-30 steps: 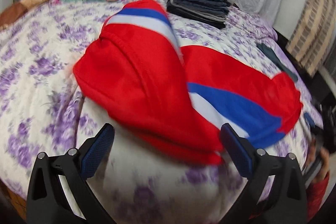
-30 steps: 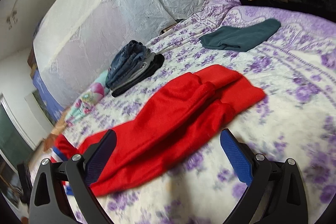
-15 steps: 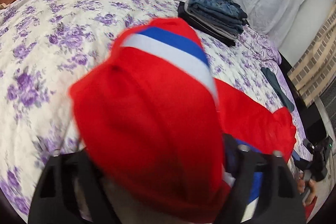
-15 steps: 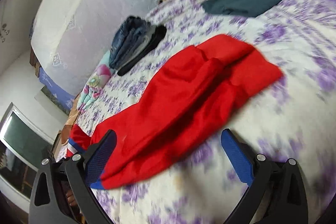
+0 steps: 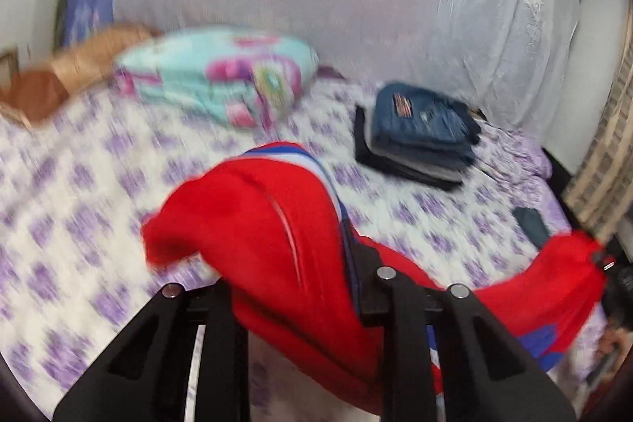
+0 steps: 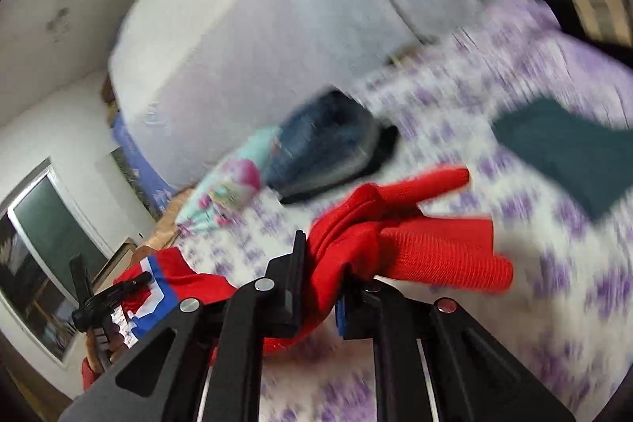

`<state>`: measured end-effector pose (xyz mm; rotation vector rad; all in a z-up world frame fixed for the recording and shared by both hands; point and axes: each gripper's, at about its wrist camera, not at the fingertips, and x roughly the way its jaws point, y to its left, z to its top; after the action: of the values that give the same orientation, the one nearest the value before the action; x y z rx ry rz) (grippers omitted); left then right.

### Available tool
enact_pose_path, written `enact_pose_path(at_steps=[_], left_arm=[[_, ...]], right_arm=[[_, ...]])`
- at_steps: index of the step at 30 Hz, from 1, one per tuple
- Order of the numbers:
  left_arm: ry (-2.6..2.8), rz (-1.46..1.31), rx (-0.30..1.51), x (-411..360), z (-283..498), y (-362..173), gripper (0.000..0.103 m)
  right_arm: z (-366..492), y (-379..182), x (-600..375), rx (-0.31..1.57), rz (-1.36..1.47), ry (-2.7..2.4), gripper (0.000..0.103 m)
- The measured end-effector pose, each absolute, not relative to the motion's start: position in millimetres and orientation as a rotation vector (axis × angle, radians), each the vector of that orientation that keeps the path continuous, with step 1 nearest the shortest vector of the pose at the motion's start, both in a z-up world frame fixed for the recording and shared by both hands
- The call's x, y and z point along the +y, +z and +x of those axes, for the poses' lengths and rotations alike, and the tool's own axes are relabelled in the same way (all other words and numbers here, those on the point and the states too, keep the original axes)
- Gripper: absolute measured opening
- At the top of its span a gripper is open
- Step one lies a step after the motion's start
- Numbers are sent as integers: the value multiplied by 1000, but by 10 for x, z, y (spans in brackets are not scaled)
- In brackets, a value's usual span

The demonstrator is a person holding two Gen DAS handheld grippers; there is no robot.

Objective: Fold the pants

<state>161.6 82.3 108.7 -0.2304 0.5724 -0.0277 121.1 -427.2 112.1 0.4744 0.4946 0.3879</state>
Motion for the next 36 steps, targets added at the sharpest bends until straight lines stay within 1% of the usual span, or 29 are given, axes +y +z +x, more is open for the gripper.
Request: enact_pose_path(at_steps=[1,2,3,4,5,7,8,9,10,12,14,15,16,17,20,22,24,27,32,34,35,36], left_arm=[[-21,-215,569,820,1578,1086,23],[-12,-191,579,809,1517,1019,28],[-7,-177,591,814,1471,942,46],[22,-150,631,827,1407,762,60],[55,-128,661,848,1354,599,77],[102,-89,753,928,1275,203,78],[112,-93,792,983,1250,71,78],[102,-122,804,1058,1200,-3,79],[75,-169,808,1144,1134,-27,79],[79,-198,776,1218,1028,57,78],[87,-206,712,1243,947,244,78],[81,-210,689,1233,910,331,78],[70,-213,668,1214,870,418,78],[58,-210,650,1191,831,479,78],[64,-172,638,1151,776,489,82],[72,-163,665,1152,830,434,82],[57,-182,692,1181,863,363,82],[30,-219,725,1148,955,260,82],[5,-175,720,962,928,272,82],[7,-151,721,939,923,287,84],[11,-146,725,941,932,290,84],[13,-147,729,943,937,294,84]], right_arm=[[1192,1179,-4253,469,464,392,12],[1153,1173,-4267,461,463,392,12],[1084,1120,-4302,463,458,383,12],[1006,981,-4334,489,435,354,13],[975,830,-4359,530,405,324,14],[893,451,-4418,649,350,254,25],[833,195,-4481,746,349,225,25],[789,53,-4535,792,370,213,25],[725,-27,-4603,797,415,230,25],[592,46,-4674,747,448,241,25],[543,257,-4592,688,371,242,27],[515,341,-4537,669,341,245,31],[479,397,-4489,664,324,242,38],[447,429,-4501,661,316,234,38],[290,427,-4667,632,235,63,40],[208,372,-4812,641,233,9,42],[118,362,-4949,624,375,95,42],[260,348,-4877,632,536,282,42],[697,116,-4696,755,577,300,42],[812,49,-4678,771,601,312,37],[834,47,-4647,769,589,320,33],[864,72,-4611,757,563,326,15]])
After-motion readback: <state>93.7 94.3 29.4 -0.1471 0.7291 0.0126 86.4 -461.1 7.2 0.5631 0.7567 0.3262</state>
